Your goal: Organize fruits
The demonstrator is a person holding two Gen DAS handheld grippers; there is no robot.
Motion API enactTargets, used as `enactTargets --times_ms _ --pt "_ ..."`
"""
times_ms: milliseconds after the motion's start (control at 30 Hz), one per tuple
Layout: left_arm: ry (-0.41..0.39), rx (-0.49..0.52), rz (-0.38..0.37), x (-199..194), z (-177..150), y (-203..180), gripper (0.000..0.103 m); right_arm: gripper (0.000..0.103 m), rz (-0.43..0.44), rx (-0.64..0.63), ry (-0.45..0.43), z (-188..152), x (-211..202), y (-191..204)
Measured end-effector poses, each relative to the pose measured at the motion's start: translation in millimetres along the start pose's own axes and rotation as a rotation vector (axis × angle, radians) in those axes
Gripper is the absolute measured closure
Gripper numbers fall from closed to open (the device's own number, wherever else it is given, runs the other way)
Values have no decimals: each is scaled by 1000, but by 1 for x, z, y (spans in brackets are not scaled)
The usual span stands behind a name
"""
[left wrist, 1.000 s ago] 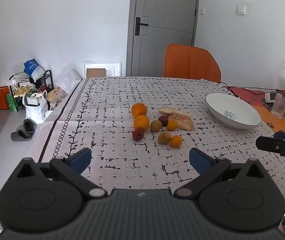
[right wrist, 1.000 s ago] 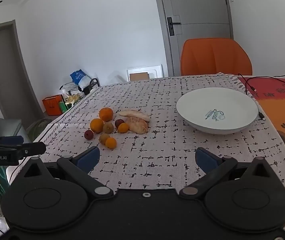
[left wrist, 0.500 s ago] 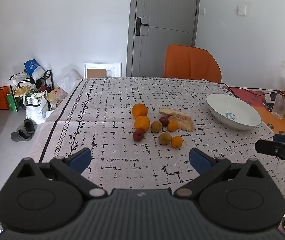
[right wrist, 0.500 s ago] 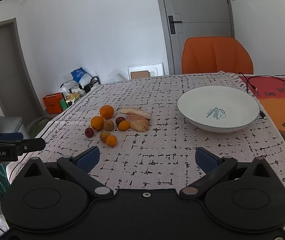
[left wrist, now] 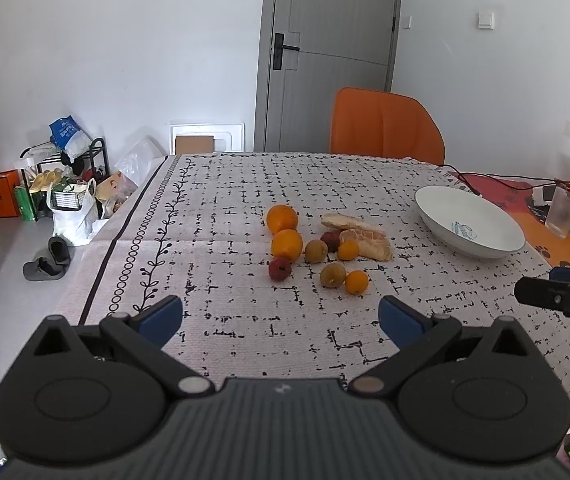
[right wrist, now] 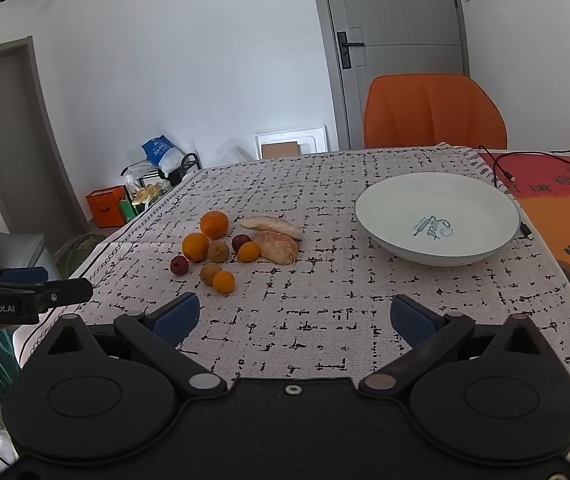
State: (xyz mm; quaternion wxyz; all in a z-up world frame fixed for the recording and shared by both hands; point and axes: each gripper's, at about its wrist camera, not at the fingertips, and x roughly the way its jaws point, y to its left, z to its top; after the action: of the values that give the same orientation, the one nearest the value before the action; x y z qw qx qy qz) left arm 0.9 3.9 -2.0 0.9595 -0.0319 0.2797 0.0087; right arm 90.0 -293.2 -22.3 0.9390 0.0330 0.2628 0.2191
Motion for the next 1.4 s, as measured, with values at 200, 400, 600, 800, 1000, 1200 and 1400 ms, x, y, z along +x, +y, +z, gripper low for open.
enactTargets --times_ms 200,400,600,800,1000,1200,1400 --pt "-1 1 1 -1 0 0 0 0 0 2 1 0 1 -1" --pt "0 7 -2 -2 0 0 0 0 0 2 1 0 1 0" --pt "2 9 0 -1 1 -1 0 0 -2 0 2 0 1 -1" --pt "9 13 -3 0 1 -1 0 0 -1 -2 3 0 0 0" --pt "9 14 -4 0 1 -1 0 0 -1 -3 4 0 1 0" --pt "9 13 -4 0 1 -1 0 0 -2 -3 4 0 1 1" --pt "14 10 -3 2 0 0 0 0 -1 1 8 -1 3 -1"
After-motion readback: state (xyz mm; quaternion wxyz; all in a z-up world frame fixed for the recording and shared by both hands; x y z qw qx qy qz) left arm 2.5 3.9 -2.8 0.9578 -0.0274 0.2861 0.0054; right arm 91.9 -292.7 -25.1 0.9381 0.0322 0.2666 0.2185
